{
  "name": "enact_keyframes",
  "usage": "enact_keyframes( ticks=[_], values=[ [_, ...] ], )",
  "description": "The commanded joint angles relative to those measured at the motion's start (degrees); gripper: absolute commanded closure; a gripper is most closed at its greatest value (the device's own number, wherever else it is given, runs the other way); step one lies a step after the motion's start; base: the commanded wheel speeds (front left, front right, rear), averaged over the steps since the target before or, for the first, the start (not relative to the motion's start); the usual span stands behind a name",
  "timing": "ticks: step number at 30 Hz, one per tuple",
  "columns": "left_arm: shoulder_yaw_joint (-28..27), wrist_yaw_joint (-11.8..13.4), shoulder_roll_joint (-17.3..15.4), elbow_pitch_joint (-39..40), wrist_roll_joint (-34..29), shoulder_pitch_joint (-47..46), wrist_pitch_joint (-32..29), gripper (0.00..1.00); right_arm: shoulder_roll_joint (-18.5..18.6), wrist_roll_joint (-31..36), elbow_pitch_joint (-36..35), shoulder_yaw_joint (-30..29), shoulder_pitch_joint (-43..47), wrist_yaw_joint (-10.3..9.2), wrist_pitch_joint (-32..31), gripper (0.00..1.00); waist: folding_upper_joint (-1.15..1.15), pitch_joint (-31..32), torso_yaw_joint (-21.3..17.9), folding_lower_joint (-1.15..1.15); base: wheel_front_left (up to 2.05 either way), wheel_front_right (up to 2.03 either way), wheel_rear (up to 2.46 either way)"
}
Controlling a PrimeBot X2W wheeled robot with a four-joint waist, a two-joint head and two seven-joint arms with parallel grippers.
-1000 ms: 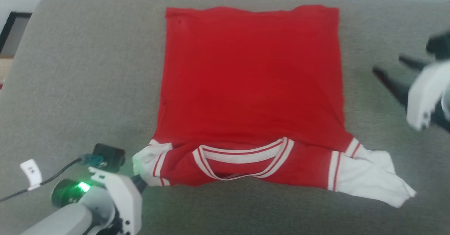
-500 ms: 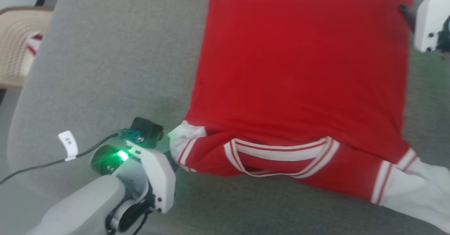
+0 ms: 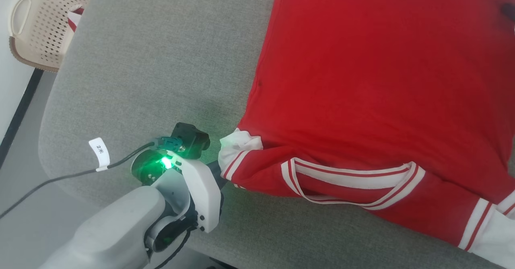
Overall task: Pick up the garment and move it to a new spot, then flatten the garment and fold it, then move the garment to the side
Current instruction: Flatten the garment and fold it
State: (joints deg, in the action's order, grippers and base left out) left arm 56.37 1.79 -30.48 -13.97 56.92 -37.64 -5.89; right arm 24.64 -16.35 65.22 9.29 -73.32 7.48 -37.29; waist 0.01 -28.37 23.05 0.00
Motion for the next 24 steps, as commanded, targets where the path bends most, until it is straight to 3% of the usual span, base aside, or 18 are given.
enact_keyframes(
  ticks=[1, 5, 11, 17, 24],
  values=[
    [0.47, 0.58, 0.23, -2.51, -0.13, -0.20, -0.37, 1.00, -0.96, 0.50, 2.77, 0.47, 2.91, 0.03, -0.86, 1.00, -0.01, 0.03, -0.02, 0.00, 0.00, 0.00, 0.00],
    [-0.09, 0.45, -0.09, -5.00, 0.46, 0.04, 0.18, 1.00, -0.95, 1.02, 3.77, 1.01, 2.98, 0.00, 0.56, 1.00, -0.01, 1.03, -1.13, 0.00, 0.00, 0.00, 0.00],
    [-0.81, 0.29, -2.05, -6.23, 0.85, 0.42, 0.35, 1.00, -3.85, -2.32, 0.72, 5.26, 6.26, 0.03, 0.31, 1.00, -0.01, 4.07, -4.45, 0.00, 0.00, 0.00, 0.00],
    [-1.10, 1.18, -4.51, -4.85, 1.19, 1.62, -0.11, 1.00, -2.92, -10.39, -8.88, 11.53, 12.92, 0.03, -0.88, 1.00, -0.01, 7.28, -8.47, 0.00, 0.00, 0.00, 0.00],
    [-1.57, 2.40, -7.52, -2.40, 1.96, 3.59, -0.50, 1.00, 1.88, -19.72, -24.26, 16.40, 22.26, 0.02, -4.49, 1.00, -0.01, 9.99, -12.25, 0.00, 0.00, 0.00, 0.00]
  ],
)
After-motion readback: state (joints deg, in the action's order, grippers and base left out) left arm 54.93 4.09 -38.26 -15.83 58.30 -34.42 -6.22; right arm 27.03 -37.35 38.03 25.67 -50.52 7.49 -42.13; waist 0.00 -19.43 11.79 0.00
